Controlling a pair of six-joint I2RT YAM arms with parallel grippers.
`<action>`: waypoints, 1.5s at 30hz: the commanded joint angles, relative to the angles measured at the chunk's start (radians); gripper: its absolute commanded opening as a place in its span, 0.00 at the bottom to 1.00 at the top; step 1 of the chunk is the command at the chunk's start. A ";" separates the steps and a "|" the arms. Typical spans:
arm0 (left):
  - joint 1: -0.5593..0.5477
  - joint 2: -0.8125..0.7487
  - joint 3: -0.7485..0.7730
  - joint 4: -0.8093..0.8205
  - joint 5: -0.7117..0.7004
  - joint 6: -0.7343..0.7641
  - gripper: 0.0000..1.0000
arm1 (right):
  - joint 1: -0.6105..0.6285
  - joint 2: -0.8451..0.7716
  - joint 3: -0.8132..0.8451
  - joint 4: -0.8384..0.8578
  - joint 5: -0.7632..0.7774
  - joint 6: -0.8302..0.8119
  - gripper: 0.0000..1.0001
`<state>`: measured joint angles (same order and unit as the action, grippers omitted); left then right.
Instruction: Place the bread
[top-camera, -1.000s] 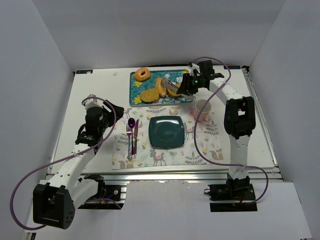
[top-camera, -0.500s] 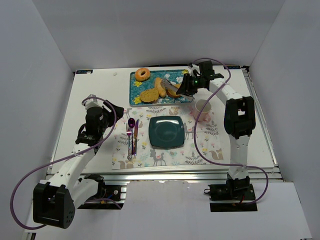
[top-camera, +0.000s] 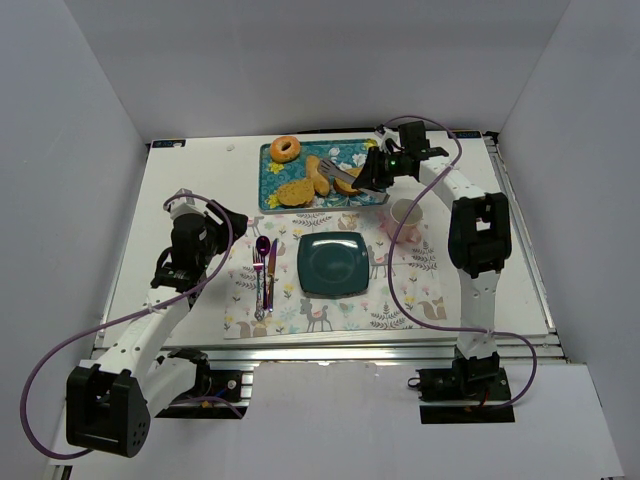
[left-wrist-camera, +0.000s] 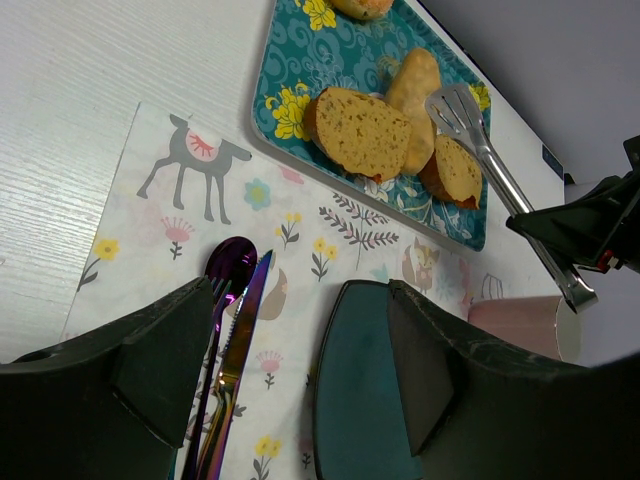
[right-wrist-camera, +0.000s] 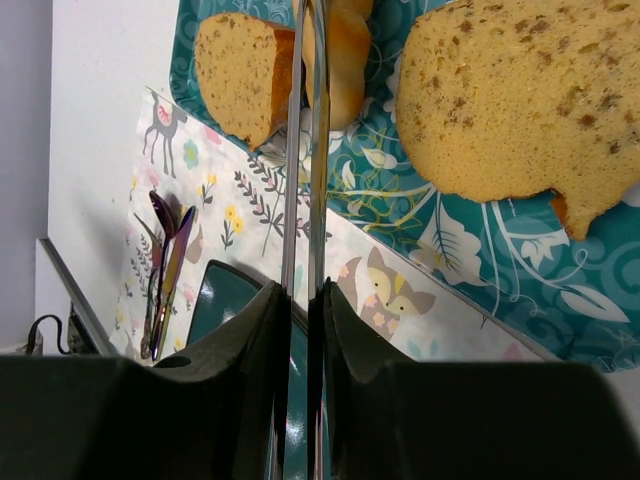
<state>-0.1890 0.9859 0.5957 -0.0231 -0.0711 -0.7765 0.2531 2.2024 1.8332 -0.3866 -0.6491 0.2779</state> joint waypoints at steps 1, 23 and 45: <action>0.005 -0.021 0.023 0.000 -0.013 0.005 0.79 | -0.017 -0.058 0.020 0.054 -0.055 -0.009 0.06; 0.005 -0.041 0.007 0.015 -0.006 0.011 0.79 | -0.028 -0.499 -0.247 -0.170 -0.095 -0.386 0.00; 0.005 -0.050 -0.057 0.114 0.070 0.020 0.79 | -0.044 -0.877 -0.773 -0.230 0.155 -0.658 0.09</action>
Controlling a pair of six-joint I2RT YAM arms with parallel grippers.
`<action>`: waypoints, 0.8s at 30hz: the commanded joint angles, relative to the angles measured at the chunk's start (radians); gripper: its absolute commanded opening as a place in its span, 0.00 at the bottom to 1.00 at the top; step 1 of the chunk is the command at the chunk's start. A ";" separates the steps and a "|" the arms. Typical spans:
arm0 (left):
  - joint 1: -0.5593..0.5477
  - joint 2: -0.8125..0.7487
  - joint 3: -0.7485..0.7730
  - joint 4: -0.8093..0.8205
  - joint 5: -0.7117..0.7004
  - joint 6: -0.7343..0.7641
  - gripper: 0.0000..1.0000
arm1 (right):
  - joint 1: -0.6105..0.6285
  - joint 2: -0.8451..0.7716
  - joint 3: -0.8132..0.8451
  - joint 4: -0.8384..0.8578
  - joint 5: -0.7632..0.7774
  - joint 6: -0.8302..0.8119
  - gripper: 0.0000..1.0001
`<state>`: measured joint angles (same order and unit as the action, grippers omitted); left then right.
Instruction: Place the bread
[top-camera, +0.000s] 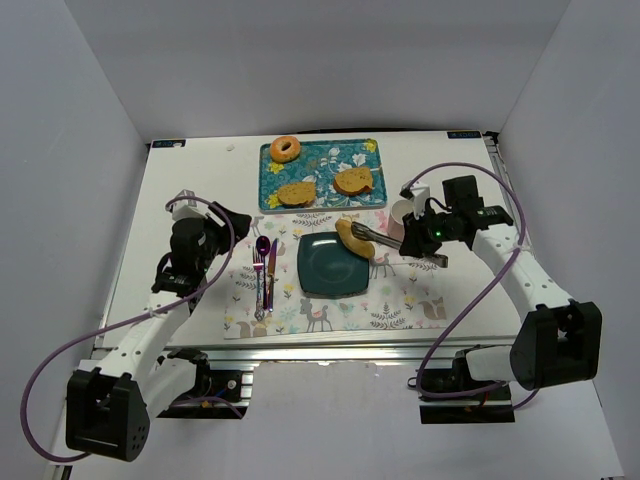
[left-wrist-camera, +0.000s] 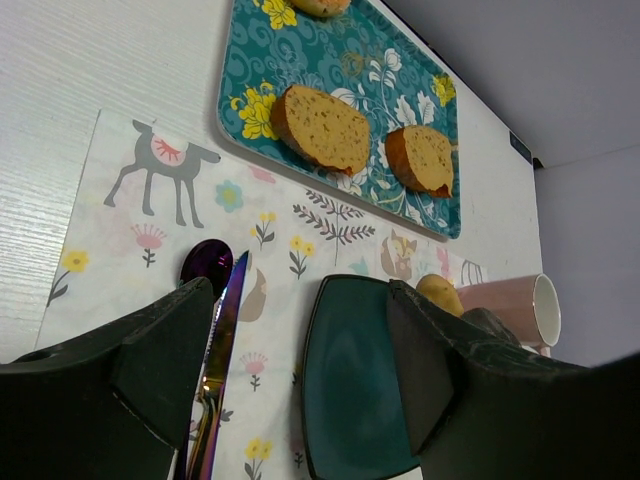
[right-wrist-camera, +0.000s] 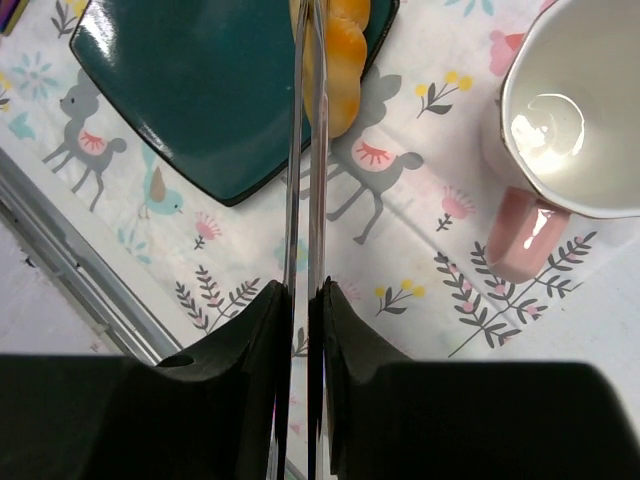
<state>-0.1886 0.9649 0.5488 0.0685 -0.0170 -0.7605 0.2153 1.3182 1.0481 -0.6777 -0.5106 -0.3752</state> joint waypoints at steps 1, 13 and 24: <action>0.005 -0.043 -0.012 0.021 0.015 0.004 0.79 | -0.007 0.009 0.010 0.060 0.017 -0.007 0.19; 0.005 -0.137 -0.053 -0.018 -0.008 -0.022 0.79 | -0.007 0.007 0.023 0.063 -0.032 -0.001 0.42; 0.005 -0.147 -0.050 -0.022 -0.009 -0.030 0.79 | -0.007 -0.025 0.058 0.075 -0.057 0.007 0.45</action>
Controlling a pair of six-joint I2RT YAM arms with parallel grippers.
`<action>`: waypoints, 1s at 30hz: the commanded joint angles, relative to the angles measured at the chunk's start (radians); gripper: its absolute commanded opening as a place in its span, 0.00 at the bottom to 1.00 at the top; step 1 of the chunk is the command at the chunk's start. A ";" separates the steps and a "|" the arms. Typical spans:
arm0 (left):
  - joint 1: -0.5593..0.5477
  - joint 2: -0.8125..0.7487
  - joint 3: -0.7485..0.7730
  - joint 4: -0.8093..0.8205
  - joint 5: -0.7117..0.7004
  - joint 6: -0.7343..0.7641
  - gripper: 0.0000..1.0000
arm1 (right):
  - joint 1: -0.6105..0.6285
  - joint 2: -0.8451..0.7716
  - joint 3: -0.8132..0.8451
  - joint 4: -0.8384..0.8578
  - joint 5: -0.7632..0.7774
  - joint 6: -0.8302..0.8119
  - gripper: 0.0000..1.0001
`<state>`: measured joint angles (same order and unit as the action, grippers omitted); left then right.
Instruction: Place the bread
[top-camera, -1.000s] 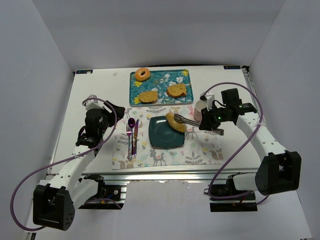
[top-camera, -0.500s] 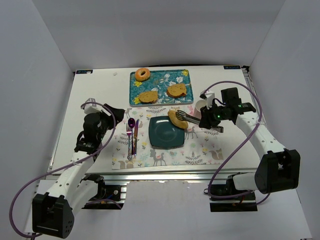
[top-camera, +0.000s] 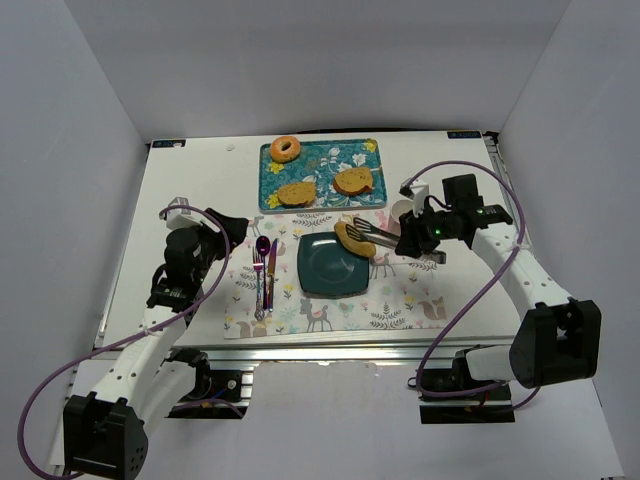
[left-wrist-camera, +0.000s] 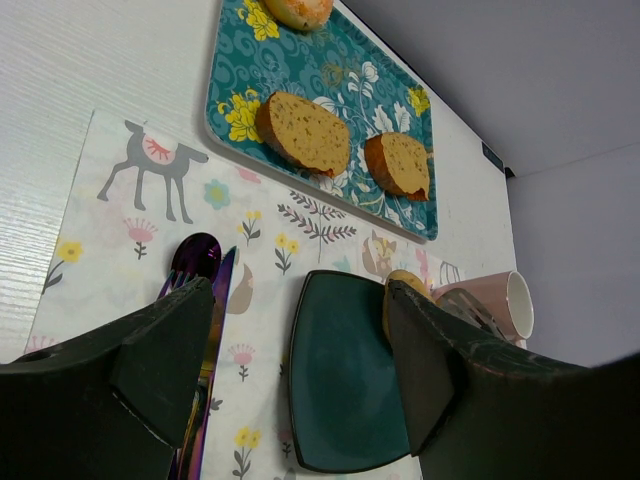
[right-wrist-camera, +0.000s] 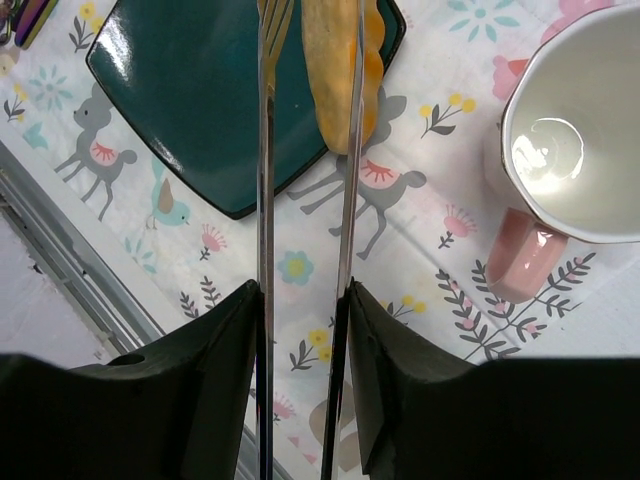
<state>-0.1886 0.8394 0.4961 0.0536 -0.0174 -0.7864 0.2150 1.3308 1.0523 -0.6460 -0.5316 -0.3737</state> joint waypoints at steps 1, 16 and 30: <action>0.005 -0.022 0.004 -0.009 -0.009 -0.004 0.79 | -0.006 -0.041 0.060 0.046 -0.036 0.010 0.45; 0.005 0.020 0.019 0.005 -0.001 0.010 0.79 | 0.064 0.042 0.204 0.075 -0.090 -0.102 0.38; 0.005 0.020 0.012 0.000 -0.010 0.007 0.79 | 0.194 0.244 0.308 0.129 0.137 -0.284 0.36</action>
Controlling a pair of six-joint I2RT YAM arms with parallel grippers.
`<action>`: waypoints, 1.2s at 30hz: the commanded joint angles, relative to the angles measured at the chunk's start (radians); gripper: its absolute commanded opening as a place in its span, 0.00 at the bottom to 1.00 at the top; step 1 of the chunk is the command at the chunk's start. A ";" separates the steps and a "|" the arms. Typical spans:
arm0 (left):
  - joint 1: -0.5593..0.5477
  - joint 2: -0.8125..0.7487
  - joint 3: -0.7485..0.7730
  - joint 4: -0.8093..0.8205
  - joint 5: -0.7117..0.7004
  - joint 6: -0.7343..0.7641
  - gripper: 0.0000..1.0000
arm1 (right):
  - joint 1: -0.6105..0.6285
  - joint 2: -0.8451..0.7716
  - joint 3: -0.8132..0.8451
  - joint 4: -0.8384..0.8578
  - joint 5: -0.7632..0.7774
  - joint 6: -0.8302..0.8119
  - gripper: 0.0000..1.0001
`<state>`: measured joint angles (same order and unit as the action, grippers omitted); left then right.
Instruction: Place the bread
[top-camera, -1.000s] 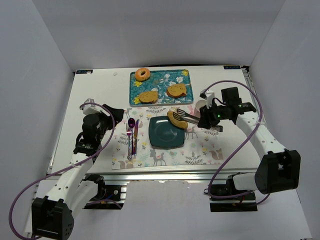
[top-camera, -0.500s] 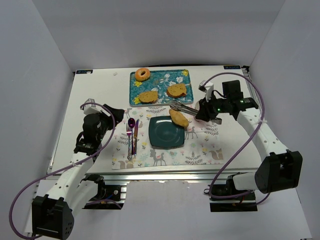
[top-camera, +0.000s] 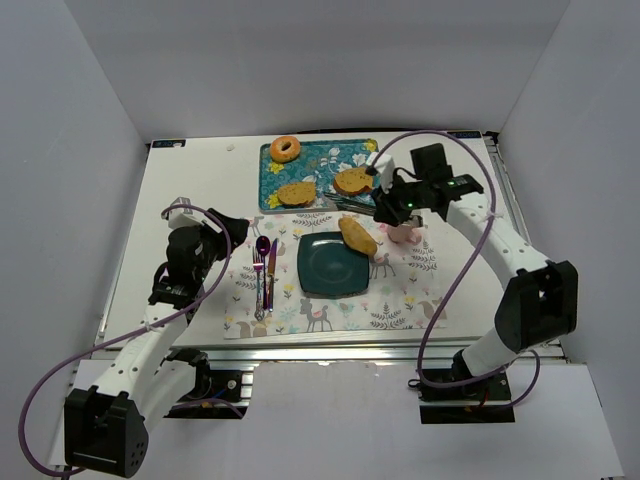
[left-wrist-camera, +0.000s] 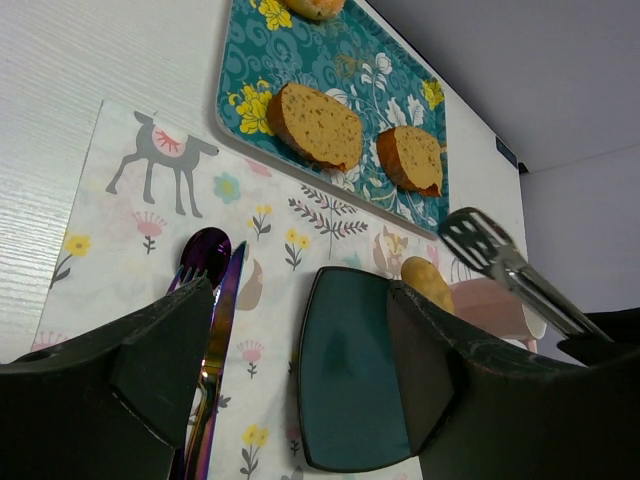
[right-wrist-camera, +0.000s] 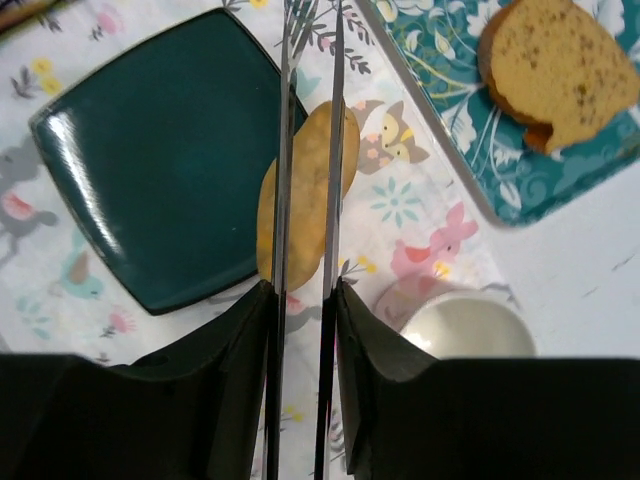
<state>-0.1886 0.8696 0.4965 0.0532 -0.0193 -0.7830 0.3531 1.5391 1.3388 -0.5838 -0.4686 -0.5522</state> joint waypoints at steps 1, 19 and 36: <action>0.005 -0.006 0.023 -0.006 -0.008 0.011 0.79 | 0.085 0.059 0.040 0.078 0.114 -0.126 0.36; 0.005 -0.078 0.013 -0.047 -0.047 0.011 0.80 | 0.218 0.328 0.316 0.108 0.282 -0.416 0.36; 0.005 -0.086 0.014 -0.052 -0.045 0.008 0.79 | 0.259 0.383 0.321 0.159 0.344 -0.492 0.42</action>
<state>-0.1886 0.8074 0.5095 0.0071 -0.0502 -0.7689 0.6098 1.9060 1.6157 -0.4660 -0.1429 -1.0134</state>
